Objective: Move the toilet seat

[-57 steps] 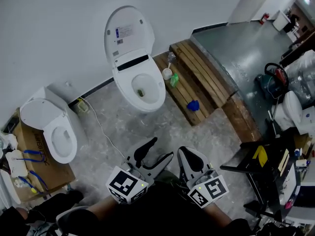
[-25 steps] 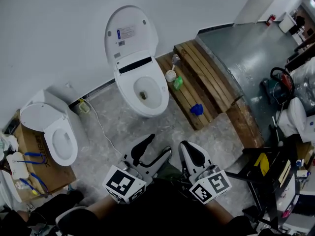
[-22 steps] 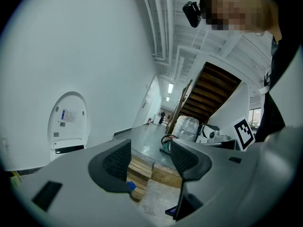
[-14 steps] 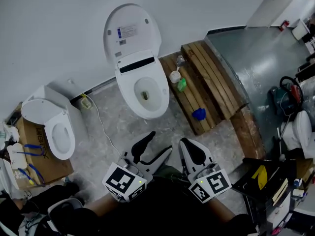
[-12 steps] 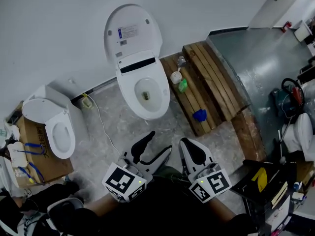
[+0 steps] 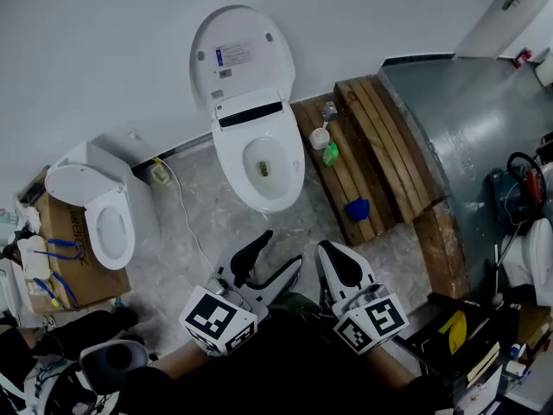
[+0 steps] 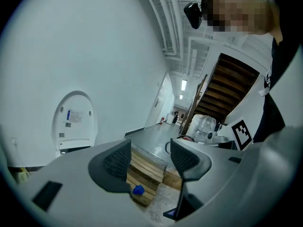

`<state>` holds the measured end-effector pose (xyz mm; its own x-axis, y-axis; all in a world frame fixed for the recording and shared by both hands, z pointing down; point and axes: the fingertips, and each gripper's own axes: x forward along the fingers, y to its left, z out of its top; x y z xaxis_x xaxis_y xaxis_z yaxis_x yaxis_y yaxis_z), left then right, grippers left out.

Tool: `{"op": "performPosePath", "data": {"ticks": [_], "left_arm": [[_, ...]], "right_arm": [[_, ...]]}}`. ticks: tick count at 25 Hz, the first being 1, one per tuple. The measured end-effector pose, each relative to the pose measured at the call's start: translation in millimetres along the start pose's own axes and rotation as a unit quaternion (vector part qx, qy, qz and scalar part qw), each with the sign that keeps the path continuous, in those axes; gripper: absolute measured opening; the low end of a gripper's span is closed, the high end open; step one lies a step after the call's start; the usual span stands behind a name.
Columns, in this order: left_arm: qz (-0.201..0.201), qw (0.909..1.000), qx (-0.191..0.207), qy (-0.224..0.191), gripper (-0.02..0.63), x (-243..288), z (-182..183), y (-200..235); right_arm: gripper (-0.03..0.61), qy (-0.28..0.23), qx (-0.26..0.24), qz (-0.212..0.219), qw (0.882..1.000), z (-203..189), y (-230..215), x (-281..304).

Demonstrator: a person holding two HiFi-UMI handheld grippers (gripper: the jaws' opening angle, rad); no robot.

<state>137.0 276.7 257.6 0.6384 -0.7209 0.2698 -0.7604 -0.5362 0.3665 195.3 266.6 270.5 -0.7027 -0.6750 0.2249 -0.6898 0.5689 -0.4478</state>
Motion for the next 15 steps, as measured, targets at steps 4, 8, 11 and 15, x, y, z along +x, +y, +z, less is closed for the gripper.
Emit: {"op": "performPosePath", "data": {"ticks": [4,8,11,15], "left_arm": [[0.005,0.9999,-0.011,0.002,0.268,7,0,12],[-0.001,0.9998,-0.02,0.006,0.268,19,2,29],[-0.015,0.9997,-0.017,0.008,0.268,32,7,40],[-0.029,0.9993,-0.019,0.013,0.268,47,20,63]], "right_arm": [[0.041,0.015,0.004,-0.007,1.0,-3,-10,13],[0.041,0.023,0.007,-0.022,0.999,-2,-21,29],[0.041,0.022,0.007,-0.036,0.999,4,-30,41],[0.041,0.022,0.012,-0.051,0.998,13,-39,66]]}}
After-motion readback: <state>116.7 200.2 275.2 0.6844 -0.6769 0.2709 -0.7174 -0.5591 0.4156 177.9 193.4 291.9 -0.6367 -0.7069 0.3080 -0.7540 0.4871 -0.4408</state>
